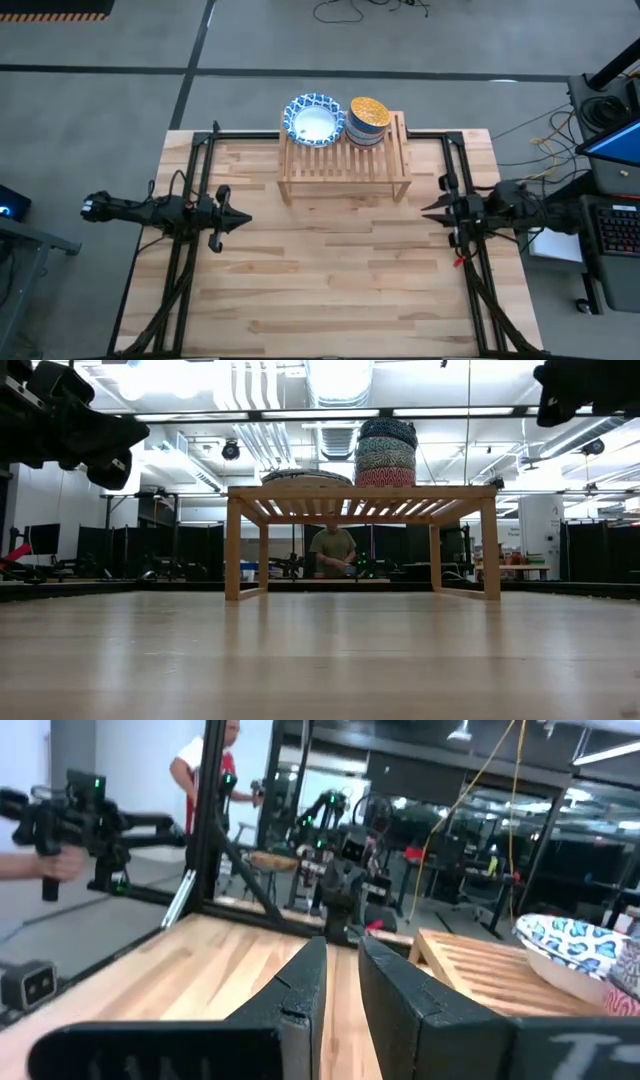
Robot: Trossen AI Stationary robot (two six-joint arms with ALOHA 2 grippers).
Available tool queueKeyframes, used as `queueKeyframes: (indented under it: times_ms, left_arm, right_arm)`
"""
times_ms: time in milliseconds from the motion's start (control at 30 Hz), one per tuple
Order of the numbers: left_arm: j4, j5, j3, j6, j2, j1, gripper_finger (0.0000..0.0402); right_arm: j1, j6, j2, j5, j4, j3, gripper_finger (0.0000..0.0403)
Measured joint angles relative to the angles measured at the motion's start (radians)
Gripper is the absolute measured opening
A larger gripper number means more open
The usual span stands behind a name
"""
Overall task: Place and stack bowls onto a shelf
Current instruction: Return to Home Position
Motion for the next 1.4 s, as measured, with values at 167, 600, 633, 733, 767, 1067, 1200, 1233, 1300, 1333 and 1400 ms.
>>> queueKeyframes:
  times_ms: [167,600,633,733,767,1067,1200,1233,1300,1333,1400]
  left_arm:
    - [0.0,0.0,0.0,-0.003,0.001,0.0,0.0]
    - [-0.01,-0.078,0.0,0.004,0.002,0.0,0.0]
    - [-0.01,-0.079,0.0,0.002,0.002,0.0,0.0]
    - [-0.01,-0.087,0.002,-0.025,0.003,0.0,0.0]
    - [-0.011,-0.09,0.004,-0.036,0.004,0.0,0.0]
    - [-0.012,-0.091,0.011,-0.03,0.007,0.0,0.0]
    - [-0.012,-0.09,0.012,-0.03,0.01,0.0,0.0]
    - [-0.012,-0.09,0.012,-0.03,0.011,0.0,0.0]
    - [-0.012,-0.089,0.012,-0.03,0.011,0.0,0.0]
    - [-0.012,-0.089,0.012,-0.03,0.012,0.0,0.0]
    - [-0.012,-0.089,0.012,-0.03,0.012,0.0,0.0]
  right_arm:
    - [0.0,0.03,-0.002,-0.005,0.097,-0.093,0.0054]
    - [0.0,0.073,0.012,0.002,0.306,-0.228,0.0054]
    - [0.0,0.073,0.012,0.003,0.311,-0.228,0.0054]
    - [0.0,0.072,0.011,0.033,0.309,-0.228,0.0054]
    - [0.0,0.077,0.012,0.06,0.306,-0.228,0.0054]
    - [0.0,0.014,0.019,0.203,0.271,-0.229,0.0054]
    - [0.0,0.022,0.019,0.203,0.27,-0.229,0.0054]
    - [0.0,0.026,0.019,0.203,0.271,-0.229,0.0054]
    - [0.0,0.027,0.019,0.203,0.27,-0.229,0.0054]
    - [0.0,0.026,0.02,0.203,0.271,-0.229,0.0054]
    - [0.0,0.02,0.02,0.203,0.271,-0.229,0.0054]
